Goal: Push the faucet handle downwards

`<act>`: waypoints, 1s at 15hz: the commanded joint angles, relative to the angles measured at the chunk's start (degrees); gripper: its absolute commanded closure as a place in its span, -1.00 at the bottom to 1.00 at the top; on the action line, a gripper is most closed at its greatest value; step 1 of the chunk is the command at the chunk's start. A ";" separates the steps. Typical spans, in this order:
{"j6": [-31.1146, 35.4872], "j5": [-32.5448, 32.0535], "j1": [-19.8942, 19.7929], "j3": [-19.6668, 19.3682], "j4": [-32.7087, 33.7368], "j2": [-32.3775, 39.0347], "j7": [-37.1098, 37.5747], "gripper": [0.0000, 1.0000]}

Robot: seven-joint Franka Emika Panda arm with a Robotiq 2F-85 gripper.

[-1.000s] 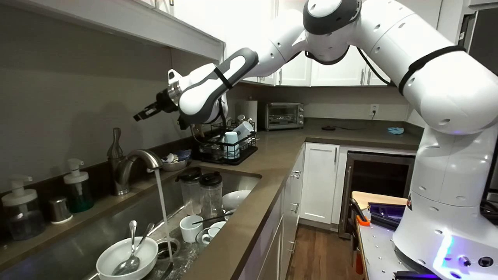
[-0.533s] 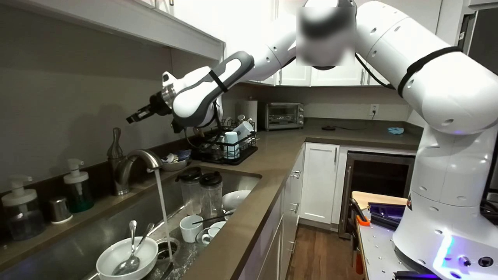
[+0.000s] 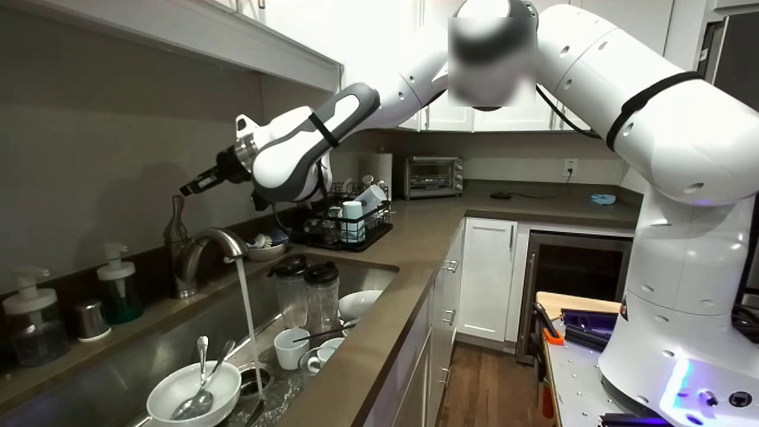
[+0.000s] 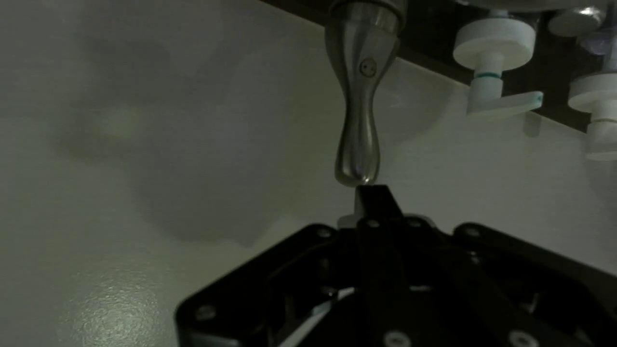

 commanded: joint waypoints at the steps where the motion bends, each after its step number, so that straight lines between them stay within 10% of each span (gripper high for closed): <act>1: 0.00 1.84 2.25 -1.90 0.68 -0.22 -0.31 1.00; 15: 0.01 8.04 8.72 -8.44 2.59 -0.92 0.64 1.00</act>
